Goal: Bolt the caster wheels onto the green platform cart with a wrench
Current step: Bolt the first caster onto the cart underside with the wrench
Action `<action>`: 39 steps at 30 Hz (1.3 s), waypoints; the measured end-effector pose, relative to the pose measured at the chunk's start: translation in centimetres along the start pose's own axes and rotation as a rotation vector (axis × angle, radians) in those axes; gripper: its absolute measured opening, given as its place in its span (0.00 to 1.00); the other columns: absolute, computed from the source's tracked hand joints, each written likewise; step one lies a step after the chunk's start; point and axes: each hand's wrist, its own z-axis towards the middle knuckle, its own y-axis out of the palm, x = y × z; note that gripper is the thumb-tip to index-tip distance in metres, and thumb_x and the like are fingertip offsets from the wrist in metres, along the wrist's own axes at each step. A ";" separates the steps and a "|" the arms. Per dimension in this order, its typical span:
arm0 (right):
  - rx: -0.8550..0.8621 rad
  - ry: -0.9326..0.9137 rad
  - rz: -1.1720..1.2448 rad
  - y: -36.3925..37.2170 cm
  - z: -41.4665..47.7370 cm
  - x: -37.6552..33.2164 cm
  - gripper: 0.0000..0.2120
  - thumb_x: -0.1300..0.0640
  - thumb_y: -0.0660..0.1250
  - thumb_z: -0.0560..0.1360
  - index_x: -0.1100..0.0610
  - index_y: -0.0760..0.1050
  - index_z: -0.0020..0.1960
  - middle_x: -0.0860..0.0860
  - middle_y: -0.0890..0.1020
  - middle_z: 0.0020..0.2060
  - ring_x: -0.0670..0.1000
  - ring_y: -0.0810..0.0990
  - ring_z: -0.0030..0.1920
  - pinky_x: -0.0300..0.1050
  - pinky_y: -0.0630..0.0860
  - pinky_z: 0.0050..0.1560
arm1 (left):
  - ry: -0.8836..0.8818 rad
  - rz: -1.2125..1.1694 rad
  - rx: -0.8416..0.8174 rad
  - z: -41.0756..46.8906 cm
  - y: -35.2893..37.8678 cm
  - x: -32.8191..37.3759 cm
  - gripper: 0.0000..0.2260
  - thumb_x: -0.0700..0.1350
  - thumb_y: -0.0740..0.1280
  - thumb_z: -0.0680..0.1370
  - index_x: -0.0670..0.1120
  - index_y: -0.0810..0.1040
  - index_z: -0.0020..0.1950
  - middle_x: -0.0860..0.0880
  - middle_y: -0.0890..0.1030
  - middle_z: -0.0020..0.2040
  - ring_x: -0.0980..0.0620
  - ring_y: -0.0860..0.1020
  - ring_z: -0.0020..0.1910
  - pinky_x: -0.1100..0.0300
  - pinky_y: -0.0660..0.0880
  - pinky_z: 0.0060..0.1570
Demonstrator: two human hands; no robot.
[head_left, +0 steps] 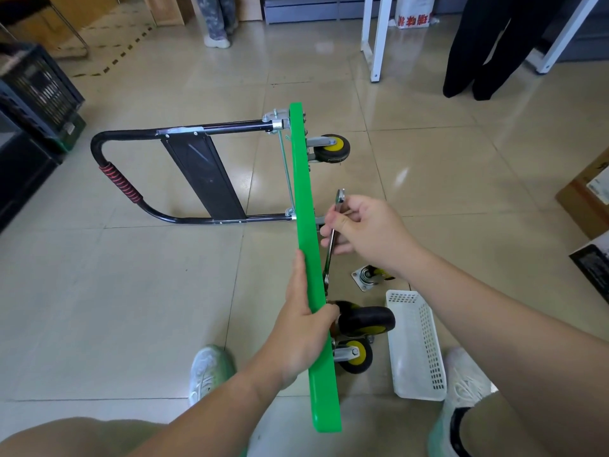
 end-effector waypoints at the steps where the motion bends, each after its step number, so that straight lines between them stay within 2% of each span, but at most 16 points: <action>1: -0.014 0.014 -0.006 0.0 0.5 0.1 0.03 0.56 0.67 0.80 0.55 0.77 0.49 0.58 0.85 0.44 0.56 0.87 0.43 0.52 0.85 0.46 | 0.003 0.011 0.001 -0.1 0.0 0.1 0.45 0.41 0.66 0.80 0.72 0.37 0.78 0.63 0.55 0.82 0.57 0.67 0.76 0.54 0.69 0.74; 4: -0.059 0.070 -0.011 -0.1 1.8 0.3 0.04 0.55 0.66 0.81 0.56 0.77 0.50 0.58 0.85 0.46 0.57 0.87 0.44 0.52 0.84 0.46 | 0.009 0.045 0.001 -0.1 -0.1 0.3 0.44 0.41 0.65 0.81 0.68 0.37 0.80 0.63 0.53 0.82 0.58 0.63 0.78 0.58 0.65 0.75; 6: -0.087 0.121 -0.008 -0.1 2.4 0.5 0.05 0.56 0.65 0.81 0.58 0.76 0.51 0.59 0.85 0.47 0.60 0.86 0.46 0.52 0.84 0.47 | 0.008 0.068 0.000 -0.1 -0.1 0.2 0.44 0.41 0.65 0.81 0.69 0.36 0.79 0.63 0.53 0.82 0.58 0.61 0.79 0.55 0.63 0.77; 9: -0.126 0.167 -0.022 0.2 2.8 1.1 0.06 0.55 0.66 0.81 0.58 0.77 0.51 0.58 0.85 0.48 0.64 0.84 0.51 0.55 0.84 0.50 | 0.011 0.096 0.006 0.1 -0.1 0.1 0.44 0.45 0.65 0.78 0.76 0.35 0.74 0.62 0.51 0.83 0.57 0.58 0.81 0.48 0.62 0.79; 11: -0.116 0.165 -0.021 0.5 2.8 1.2 0.06 0.55 0.67 0.80 0.58 0.77 0.52 0.57 0.85 0.47 0.63 0.85 0.50 0.53 0.84 0.48 | 0.013 0.116 0.008 0.1 -0.1 0.1 0.44 0.45 0.65 0.78 0.73 0.36 0.77 0.61 0.49 0.84 0.58 0.54 0.82 0.48 0.58 0.81; 13: -0.092 0.150 -0.024 0.7 2.8 1.3 0.06 0.56 0.67 0.80 0.58 0.78 0.52 0.56 0.85 0.47 0.60 0.84 0.46 0.53 0.84 0.47 | 0.024 0.141 0.002 0.1 0.0 0.1 0.43 0.42 0.64 0.81 0.66 0.37 0.81 0.60 0.46 0.84 0.61 0.49 0.82 0.54 0.51 0.82; 15: -0.071 0.139 -0.037 0.9 2.6 1.4 0.06 0.55 0.67 0.81 0.57 0.79 0.53 0.55 0.85 0.47 0.56 0.82 0.46 0.54 0.84 0.50 | 0.046 0.180 -0.001 0.1 0.1 0.2 0.42 0.41 0.63 0.82 0.63 0.37 0.83 0.61 0.44 0.84 0.64 0.46 0.81 0.63 0.48 0.78; 20: -0.031 0.097 -0.123 1.1 2.6 1.0 0.08 0.53 0.68 0.80 0.57 0.81 0.53 0.51 0.86 0.45 0.53 0.85 0.51 0.47 0.83 0.51 | 0.065 0.241 -0.001 0.4 0.0 0.1 0.40 0.42 0.62 0.83 0.61 0.38 0.83 0.62 0.47 0.82 0.68 0.47 0.78 0.78 0.46 0.68; 21: -0.037 0.106 -0.121 1.0 2.6 1.0 0.08 0.53 0.69 0.79 0.57 0.81 0.53 0.51 0.86 0.44 0.53 0.85 0.50 0.47 0.83 0.50 | 0.075 0.241 -0.005 0.4 0.0 0.0 0.39 0.43 0.62 0.84 0.62 0.38 0.83 0.62 0.47 0.82 0.68 0.46 0.79 0.75 0.46 0.70; 24: -0.059 0.128 -0.086 0.7 2.7 0.9 0.06 0.56 0.69 0.79 0.59 0.80 0.52 0.55 0.86 0.44 0.54 0.86 0.46 0.49 0.84 0.49 | 0.098 0.228 -0.011 0.3 -0.5 -0.2 0.37 0.47 0.61 0.85 0.65 0.38 0.81 0.63 0.45 0.83 0.64 0.45 0.82 0.59 0.48 0.81; 26: -0.065 0.132 -0.073 0.6 2.7 1.0 0.06 0.57 0.69 0.79 0.59 0.80 0.52 0.56 0.86 0.44 0.54 0.86 0.46 0.50 0.84 0.49 | 0.086 0.197 -0.029 0.3 -0.8 -0.4 0.35 0.50 0.61 0.86 0.69 0.38 0.80 0.63 0.48 0.84 0.62 0.50 0.82 0.56 0.54 0.81; 29: -0.066 0.139 -0.043 0.5 2.7 1.1 0.04 0.58 0.69 0.79 0.58 0.79 0.51 0.57 0.85 0.45 0.54 0.86 0.44 0.49 0.84 0.48 | 0.051 0.145 -0.049 0.1 -1.0 -0.7 0.35 0.53 0.61 0.86 0.72 0.38 0.79 0.64 0.55 0.83 0.61 0.59 0.80 0.68 0.62 0.72; 32: -0.052 0.128 -0.056 0.6 2.6 1.2 0.03 0.58 0.68 0.80 0.58 0.78 0.49 0.58 0.85 0.44 0.53 0.85 0.42 0.46 0.84 0.45 | 0.063 0.112 -0.044 0.2 -1.0 -1.0 0.35 0.50 0.61 0.86 0.71 0.39 0.80 0.62 0.56 0.83 0.61 0.58 0.81 0.66 0.59 0.75; 35: -0.045 0.124 -0.064 0.7 2.7 1.3 0.04 0.59 0.68 0.80 0.59 0.79 0.51 0.58 0.85 0.44 0.53 0.85 0.41 0.45 0.84 0.43 | 0.045 0.116 -0.048 0.3 -0.9 -0.9 0.35 0.50 0.61 0.86 0.72 0.40 0.79 0.62 0.58 0.82 0.61 0.63 0.78 0.78 0.63 0.63; 37: -0.045 0.126 -0.071 0.8 2.7 1.2 0.05 0.59 0.68 0.79 0.60 0.79 0.53 0.57 0.85 0.43 0.52 0.85 0.41 0.44 0.83 0.41 | 0.034 0.126 -0.052 0.3 -0.9 -0.9 0.34 0.50 0.60 0.86 0.72 0.39 0.79 0.61 0.59 0.82 0.67 0.70 0.71 0.81 0.67 0.53; 39: -0.040 0.128 -0.070 0.9 2.7 1.1 0.05 0.59 0.68 0.79 0.60 0.80 0.52 0.56 0.84 0.42 0.51 0.85 0.39 0.42 0.82 0.38 | 0.033 0.115 -0.054 0.3 -0.9 -0.8 0.34 0.49 0.60 0.86 0.70 0.40 0.80 0.59 0.59 0.82 0.76 0.72 0.60 0.81 0.68 0.47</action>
